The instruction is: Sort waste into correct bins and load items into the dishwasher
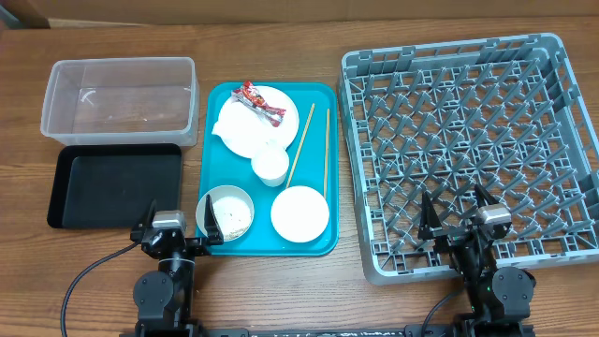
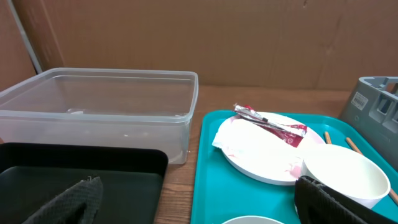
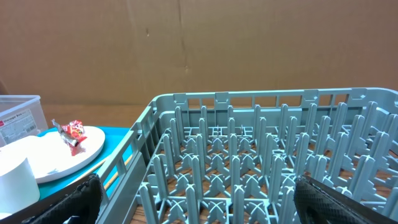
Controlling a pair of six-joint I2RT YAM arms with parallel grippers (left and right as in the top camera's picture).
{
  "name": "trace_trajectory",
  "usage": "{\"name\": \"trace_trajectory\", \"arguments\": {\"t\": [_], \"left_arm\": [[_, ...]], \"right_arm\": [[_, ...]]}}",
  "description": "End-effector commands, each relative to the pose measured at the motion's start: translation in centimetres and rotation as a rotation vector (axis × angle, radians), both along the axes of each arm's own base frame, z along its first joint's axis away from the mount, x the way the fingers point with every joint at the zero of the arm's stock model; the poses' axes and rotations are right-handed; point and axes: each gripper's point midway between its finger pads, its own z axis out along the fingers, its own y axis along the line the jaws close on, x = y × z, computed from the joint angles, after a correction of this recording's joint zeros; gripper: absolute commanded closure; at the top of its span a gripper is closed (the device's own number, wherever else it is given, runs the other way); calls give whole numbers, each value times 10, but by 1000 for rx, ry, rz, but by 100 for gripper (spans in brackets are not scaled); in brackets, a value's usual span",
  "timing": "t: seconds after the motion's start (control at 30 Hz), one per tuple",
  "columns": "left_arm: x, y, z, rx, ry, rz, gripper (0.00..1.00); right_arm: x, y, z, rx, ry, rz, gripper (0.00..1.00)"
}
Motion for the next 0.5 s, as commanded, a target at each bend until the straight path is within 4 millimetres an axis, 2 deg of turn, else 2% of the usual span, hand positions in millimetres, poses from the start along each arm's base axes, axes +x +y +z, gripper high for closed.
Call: {"name": "trace_trajectory", "arguments": {"t": [0.0,0.37,0.47], "left_arm": [[0,4,1,20,-8,18,0],[0,3,2,18,-10,16,0],[0,-5,8,10,-39,-31,0]], "right_arm": [[0,0,-2,0,-4,-1,0],[0,2,-1,7,-4,11,0],[0,3,1,7,-15,18,0]]}}
